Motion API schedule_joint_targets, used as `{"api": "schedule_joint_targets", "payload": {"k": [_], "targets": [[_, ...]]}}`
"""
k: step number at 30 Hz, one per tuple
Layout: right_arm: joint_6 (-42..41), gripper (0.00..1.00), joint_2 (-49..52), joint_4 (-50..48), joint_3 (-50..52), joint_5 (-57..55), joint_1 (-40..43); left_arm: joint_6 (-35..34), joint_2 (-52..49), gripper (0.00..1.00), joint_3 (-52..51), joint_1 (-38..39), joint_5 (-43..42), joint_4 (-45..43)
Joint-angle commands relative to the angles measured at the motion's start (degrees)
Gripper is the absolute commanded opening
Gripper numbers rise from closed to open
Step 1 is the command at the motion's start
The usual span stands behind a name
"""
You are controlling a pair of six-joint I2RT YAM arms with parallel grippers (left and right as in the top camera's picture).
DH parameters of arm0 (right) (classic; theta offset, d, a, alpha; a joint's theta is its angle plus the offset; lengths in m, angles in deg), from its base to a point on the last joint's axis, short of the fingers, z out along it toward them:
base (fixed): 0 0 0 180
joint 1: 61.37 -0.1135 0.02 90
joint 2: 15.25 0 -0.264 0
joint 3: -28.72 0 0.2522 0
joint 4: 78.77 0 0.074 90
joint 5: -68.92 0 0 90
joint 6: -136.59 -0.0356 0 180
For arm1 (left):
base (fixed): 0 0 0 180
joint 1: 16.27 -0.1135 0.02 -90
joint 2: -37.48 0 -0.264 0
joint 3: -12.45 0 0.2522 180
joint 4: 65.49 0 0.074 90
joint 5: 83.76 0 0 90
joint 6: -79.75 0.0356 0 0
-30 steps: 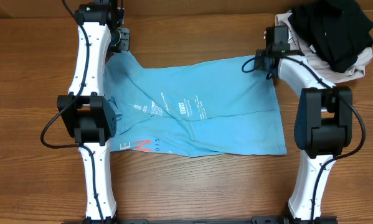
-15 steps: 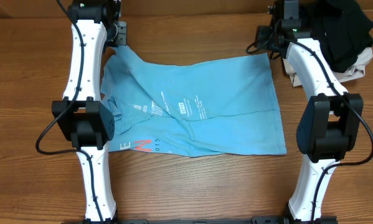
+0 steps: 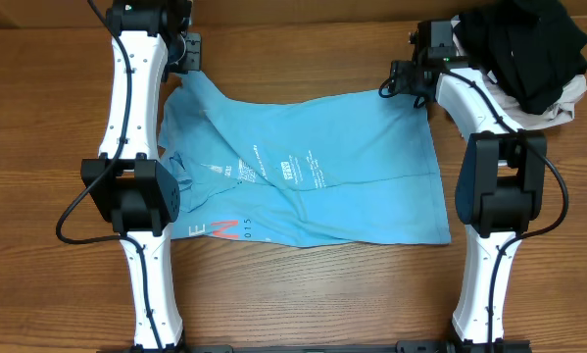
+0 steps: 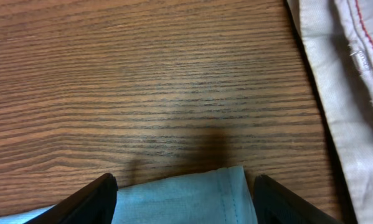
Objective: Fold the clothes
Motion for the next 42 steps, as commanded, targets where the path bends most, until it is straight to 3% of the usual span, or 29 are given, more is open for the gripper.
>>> {"api": "schedule_joint_targets", "payload": {"k": [1,18,20,23,27,32,35,42], "targets": [[0.26,0.74,1.07,-0.68,-0.63,0.02,0.22,0.61,1.73,0.04,0.96,0.26,-0.74,0.15],[-0.22,0.7,4.85,0.02,-0.35,-0.98,0.81,0.66,1.73,0.04,0.96,0.24,-1.33,0.42],[-0.22,0.63,4.85,0.31,-0.35,-0.98,0.81,0.63,1.73,0.04,0.96,0.26,-1.33,0.39],[-0.22,0.36,4.85,1.51,-0.37,-0.98,0.81,0.63,1.73,0.04,0.96,0.26,-1.33,0.39],[-0.46,0.15,4.7,2.91,-0.55,-0.98,0.83,0.66,1.73,0.04,0.96,0.26,-1.33,0.37],[-0.42,0.05,2.27,5.05,-1.2,-0.98,0.94,0.63,1.75,0.04,0.98,0.2,-1.31,0.39],[-0.42,0.04,0.0,9.6,-4.2,-0.76,1.51,0.61,2.05,0.04,0.98,0.2,-1.31,0.37],[-0.17,0.04,-4.96,29.59,-15.65,9.14,4.87,0.66,5.53,0.04,1.01,0.2,-0.04,0.63]]}}
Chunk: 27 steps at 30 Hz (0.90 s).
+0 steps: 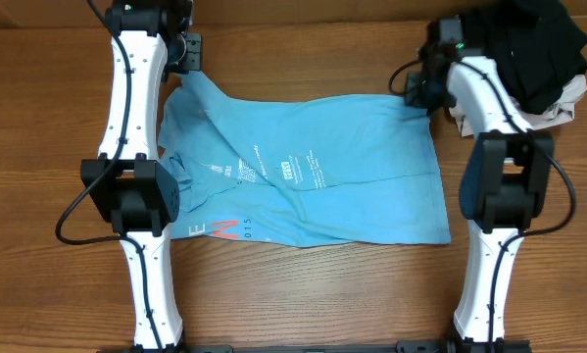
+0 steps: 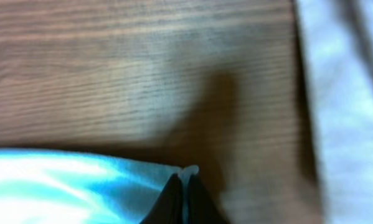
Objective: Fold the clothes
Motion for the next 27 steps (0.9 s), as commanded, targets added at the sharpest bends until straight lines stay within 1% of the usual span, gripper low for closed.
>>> {"api": "schedule_joint_targets", "payload": {"k": [1,5,11,16,19,23,27], "targets": [[0.07,0.04,-7.34,6.88,-6.14,7.54,2.71,0.66,5.79,0.04,1.01,0.2,0.74,0.59],[0.85,0.04,-10.8,13.55,-6.34,11.5,3.96,0.66,6.91,0.04,1.01,0.2,0.72,3.34],[1.6,0.04,-15.39,22.1,-6.32,11.63,4.22,0.66,6.91,0.04,0.98,0.13,1.01,9.38],[1.6,0.04,-16.57,28.04,-6.32,11.58,4.22,0.11,6.91,0.04,0.98,-0.42,0.37,15.19],[1.6,0.04,-16.57,30.53,-6.29,11.41,4.22,0.04,6.91,0.04,0.98,-0.5,0.28,19.56],[1.57,0.04,-17.2,32.24,-6.29,10.95,4.22,0.04,6.91,0.04,0.98,-0.5,0.11,23.26],[1.57,0.04,-18.93,33.99,-6.29,9.9,4.22,0.07,6.91,0.04,0.9,-0.5,-3.82,23.34]]}}
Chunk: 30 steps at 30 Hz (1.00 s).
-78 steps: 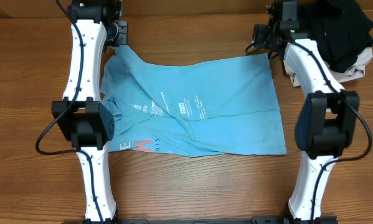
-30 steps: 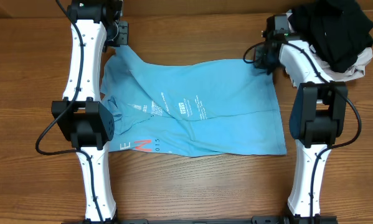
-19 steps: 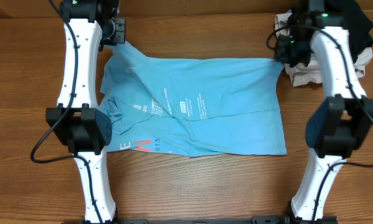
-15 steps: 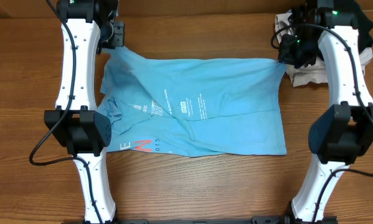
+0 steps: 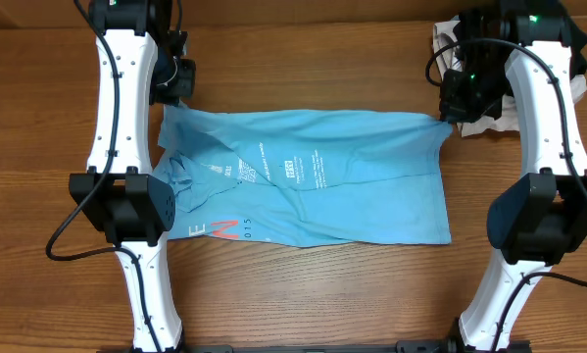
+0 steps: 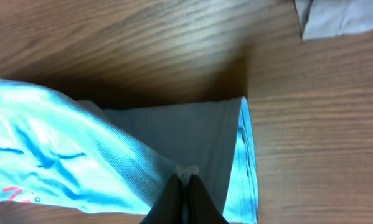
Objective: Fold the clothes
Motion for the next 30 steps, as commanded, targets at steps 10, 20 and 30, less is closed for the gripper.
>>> {"api": "schedule_joint_targets", "payload": {"k": [10,20,30], "targets": [[0.17,0.04,-13.33,1.36,6.16,-2.93,0.28,0.11,2.25,0.04,-1.51,-0.35,-6.25,0.22],[-1.11,0.04,-18.69,-8.24,29.14,-2.49,1.31,0.74,7.08,0.04,-18.29,-0.35,-3.8,0.22],[-1.14,0.04,-18.69,-11.41,36.7,-2.51,1.42,2.43,7.21,0.04,-31.47,-0.35,-2.93,0.22]]}}
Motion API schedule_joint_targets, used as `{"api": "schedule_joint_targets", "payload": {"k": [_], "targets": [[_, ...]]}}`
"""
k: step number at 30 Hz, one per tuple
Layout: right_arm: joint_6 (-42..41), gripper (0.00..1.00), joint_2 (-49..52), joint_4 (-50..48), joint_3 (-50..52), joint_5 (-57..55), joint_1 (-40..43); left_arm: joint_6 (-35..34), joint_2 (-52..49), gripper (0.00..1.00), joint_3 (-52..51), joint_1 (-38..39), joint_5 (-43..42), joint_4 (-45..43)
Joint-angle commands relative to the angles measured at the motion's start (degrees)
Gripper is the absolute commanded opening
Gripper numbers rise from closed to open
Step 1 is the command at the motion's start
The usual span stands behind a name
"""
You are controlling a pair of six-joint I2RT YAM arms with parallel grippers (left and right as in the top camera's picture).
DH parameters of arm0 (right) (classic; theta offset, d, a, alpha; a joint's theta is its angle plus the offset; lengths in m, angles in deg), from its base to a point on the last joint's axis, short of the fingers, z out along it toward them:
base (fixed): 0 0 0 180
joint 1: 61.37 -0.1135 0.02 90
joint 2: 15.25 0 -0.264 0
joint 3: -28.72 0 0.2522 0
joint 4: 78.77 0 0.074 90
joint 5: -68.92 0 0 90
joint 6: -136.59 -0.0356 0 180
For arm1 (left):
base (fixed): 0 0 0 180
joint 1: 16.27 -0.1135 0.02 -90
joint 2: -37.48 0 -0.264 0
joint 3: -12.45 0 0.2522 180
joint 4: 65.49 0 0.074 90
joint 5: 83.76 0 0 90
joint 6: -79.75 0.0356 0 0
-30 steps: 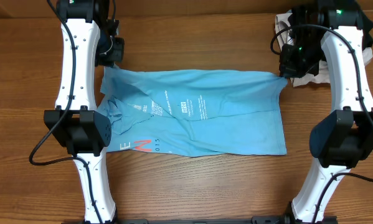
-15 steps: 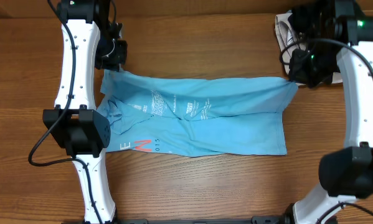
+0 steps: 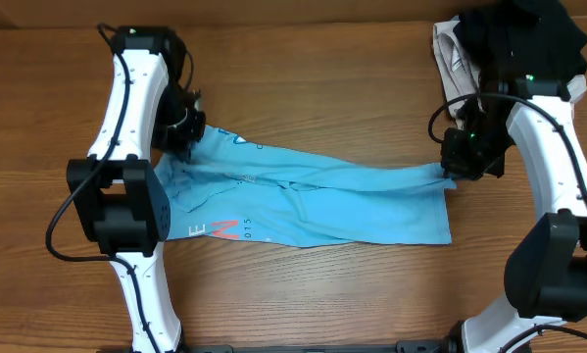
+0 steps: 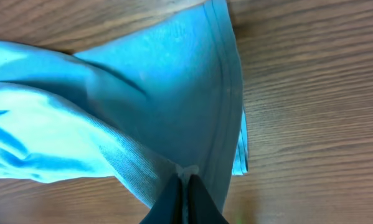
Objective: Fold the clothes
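A light blue T-shirt [image 3: 313, 201] with white print and red letters lies on the wooden table, its far edge lifted and drawn over its middle. My right gripper [image 3: 450, 165] is shut on the shirt's far right corner, above the right edge. In the right wrist view the black fingers [image 4: 185, 198] pinch a fold of blue cloth [image 4: 174, 106] hanging over the table. My left gripper [image 3: 183, 140] holds the far left corner of the shirt, above its left side; its jaws are hidden by the wrist but the cloth hangs from it.
A heap of black and white clothes [image 3: 513, 44] lies at the far right corner of the table [image 3: 313, 69]. The two arm bases stand at the near edge, left and right of the shirt.
Both grippers have moved toward the near side with the shirt's far corners. The far edge, which lay near the shirt's back, now hangs over its middle.
At first the shirt lay flat, my right gripper open at its far right corner and my left at the far left. Then the right gripper was shut on that corner. Later both corners were off the table, and now they are over the shirt's middle.
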Motion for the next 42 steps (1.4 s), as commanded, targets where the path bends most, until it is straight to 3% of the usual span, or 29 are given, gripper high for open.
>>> {"api": "schedule_joint_targets", "payload": {"k": [1,10,11,13,14,15,16,18,19,22,30,37,39,41,42], "targets": [[-0.39,0.04,-1.11,-1.4,2.49,-0.35,0.46,1.73,1.97,0.04,-4.07,-0.33,1.27,0.22],[-0.61,0.04,-1.11,-6.36,10.14,-0.5,0.61,1.92,1.97,0.04,-11.34,-0.33,2.25,0.2],[-0.61,0.07,-1.11,-6.56,10.75,-0.52,0.61,1.9,1.97,0.04,-11.8,-0.33,2.84,0.22],[-0.61,0.27,-1.11,-6.69,11.19,-0.5,0.61,1.92,1.97,0.04,-12.28,-0.33,2.97,0.2],[-0.61,0.4,-1.11,-6.69,11.23,-0.5,0.61,1.9,1.95,0.11,-12.28,-0.33,3.1,0.15],[-0.61,0.55,-1.11,-6.71,11.23,-0.5,0.61,1.86,1.95,0.26,-12.28,-0.33,3.23,-0.02],[-0.61,0.65,-1.11,-6.78,11.23,-0.5,0.61,1.86,1.95,0.5,-12.28,-0.33,3.43,-0.22],[-0.61,0.74,-1.07,-7.23,11.23,-0.52,0.61,1.11,1.95,0.81,-12.28,-0.33,4.46,-0.68],[-0.63,0.77,-1.07,-7.85,11.28,-0.5,0.61,0.55,1.95,0.89,-12.28,-0.35,5.05,-1.07],[-1.97,0.82,-1.07,-10.27,12.2,-0.52,0.61,0.13,1.95,0.93,-12.28,-0.35,5.84,-2.97],[-3.69,0.82,-1.07,-18.95,20.63,-0.5,0.61,-0.9,1.97,0.95,-11.1,-0.39,5.46,-10.12],[-5.66,0.8,-1.07,-27.12,28.83,-0.57,0.61,-1.79,1.97,0.95,-3.06,-0.37,5.25,-11.65],[-6.14,0.76,-1.07,-29.79,31.04,-0.57,0.61,-2.32,1.97,0.95,0.37,-0.37,5.22,-11.89],[-6.49,0.64,-1.07,-32.44,33.22,-0.52,0.61,-2.93,1.97,0.95,4.04,-0.39,5.29,-12.09],[-6.71,0.49,-1.07,-33.46,34.07,-0.52,0.61,-3.43,1.97,0.95,6.01,-0.39,5.27,-12.2]]}}
